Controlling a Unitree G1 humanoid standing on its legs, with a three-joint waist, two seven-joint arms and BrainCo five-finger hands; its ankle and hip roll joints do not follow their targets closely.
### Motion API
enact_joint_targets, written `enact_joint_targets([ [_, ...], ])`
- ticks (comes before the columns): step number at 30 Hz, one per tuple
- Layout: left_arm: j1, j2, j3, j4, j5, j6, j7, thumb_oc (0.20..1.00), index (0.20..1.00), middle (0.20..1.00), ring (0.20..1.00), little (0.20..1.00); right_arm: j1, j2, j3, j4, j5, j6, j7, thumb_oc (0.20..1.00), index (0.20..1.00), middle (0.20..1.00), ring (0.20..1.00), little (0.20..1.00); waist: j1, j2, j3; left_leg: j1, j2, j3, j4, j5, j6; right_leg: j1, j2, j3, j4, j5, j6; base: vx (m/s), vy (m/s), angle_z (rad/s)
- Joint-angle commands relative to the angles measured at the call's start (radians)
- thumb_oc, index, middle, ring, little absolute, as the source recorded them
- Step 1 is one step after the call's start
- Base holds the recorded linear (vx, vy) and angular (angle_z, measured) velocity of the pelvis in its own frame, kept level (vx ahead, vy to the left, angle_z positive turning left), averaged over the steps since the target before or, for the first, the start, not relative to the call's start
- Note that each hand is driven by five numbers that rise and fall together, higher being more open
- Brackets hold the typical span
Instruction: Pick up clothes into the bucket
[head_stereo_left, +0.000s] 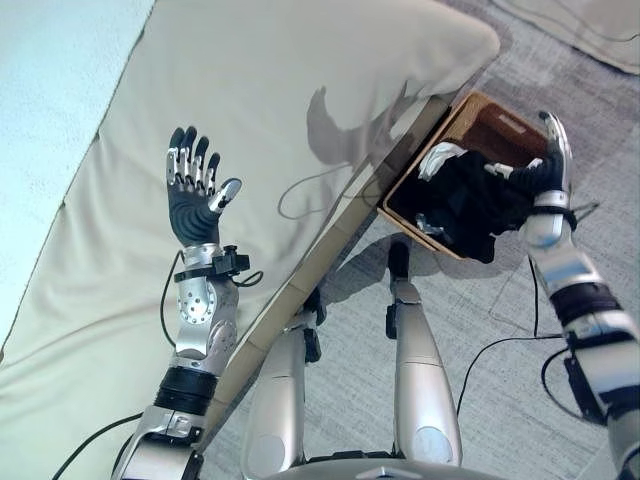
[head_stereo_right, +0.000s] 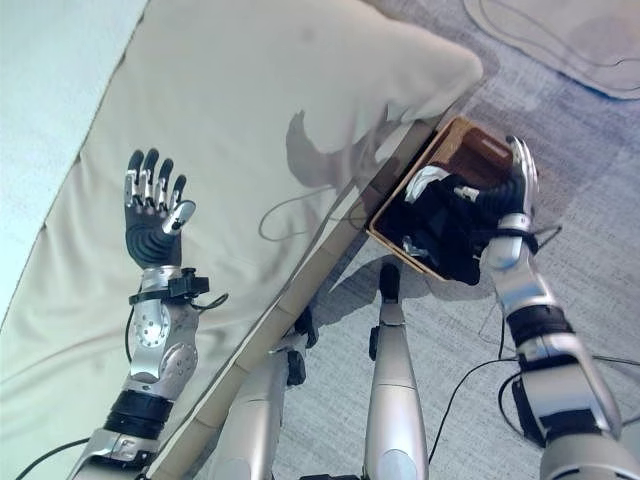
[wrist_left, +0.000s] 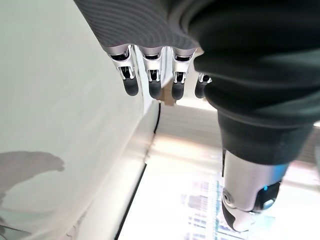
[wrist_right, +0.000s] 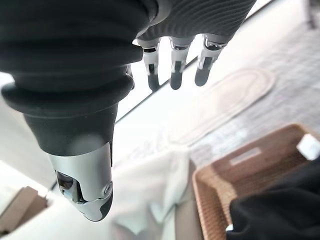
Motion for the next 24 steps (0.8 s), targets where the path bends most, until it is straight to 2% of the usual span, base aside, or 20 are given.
enact_joint_targets([
  [1,0.047,0.039,0.045,-0.009,0.042,-0.058,-0.017,1.0,1.0,1.0,1.0,1.0,0.089,0.044,-0.057,-0.074,0.068,-0.117,0.008,1.0,1.0,1.0,1.0,1.0,0.0,-0.035,-0.049,0.044,-0.003,-0.012,0.051,-0.054,-0.018,0.129,-0.038,-0.012,-0.102,0.053,0.052,0.09,-0.076,0.02],
  [2,0.047,0.04,0.045,-0.009,0.042,-0.058,-0.018,1.0,1.0,1.0,1.0,1.0,0.091,0.044,-0.059,-0.075,0.068,-0.117,0.009,1.0,1.0,1.0,1.0,1.0,-0.002,-0.038,-0.05,0.043,-0.006,-0.012,0.045,-0.046,-0.017,0.13,-0.041,-0.012,-0.108,0.059,0.052,0.14,-0.1,0.06],
  [3,0.067,0.04,0.046,0.019,0.034,-0.049,-0.036,1.0,1.0,1.0,1.0,1.0,0.145,0.082,-0.077,-0.09,0.116,-0.148,0.043,1.0,1.0,1.0,1.0,1.0,0.002,-0.047,-0.063,0.094,0.001,-0.026,0.024,-0.045,-0.022,0.193,-0.038,-0.031,-0.129,0.054,0.054,0.06,-0.05,0.04],
  [5,0.067,0.041,0.046,0.019,0.033,-0.049,-0.036,1.0,1.0,1.0,1.0,1.0,0.146,0.083,-0.078,-0.091,0.116,-0.148,0.044,1.0,1.0,1.0,1.0,1.0,-0.001,-0.051,-0.063,0.095,-0.003,-0.026,0.017,-0.036,-0.021,0.195,-0.042,-0.032,-0.136,0.06,0.054,0.07,-0.042,0.09],
  [12,0.153,0.048,0.06,0.071,0.07,-0.022,-0.087,1.0,1.0,1.0,1.0,1.0,0.303,0.199,-0.062,-0.17,0.217,-0.188,0.182,1.0,1.0,1.0,1.0,1.0,0.016,-0.092,-0.143,0.29,0.024,-0.07,-0.104,-0.007,-0.034,0.4,-0.02,-0.098,-0.208,0.043,0.057,0.1,-0.046,0.12],
  [19,0.206,0.033,0.042,0.116,0.095,0.005,-0.118,1.0,1.0,1.0,1.0,1.0,0.422,0.262,-0.031,-0.171,0.248,-0.18,0.263,1.0,1.0,1.0,1.0,1.0,0.04,-0.102,-0.2,0.402,0.037,-0.116,-0.184,0.024,-0.044,0.517,-0.007,-0.165,-0.216,0.009,0.059,0.08,-0.032,0.24],
  [24,0.26,0.026,0.017,0.166,0.117,0.039,-0.141,1.0,1.0,1.0,1.0,1.0,0.547,0.359,-0.027,-0.158,0.369,-0.18,0.328,1.0,1.0,1.0,1.0,1.0,0.057,-0.101,-0.255,0.462,0.055,-0.18,-0.257,0.068,-0.068,0.614,0.002,-0.265,-0.246,-0.012,0.06,0.06,-0.04,0.52],
])
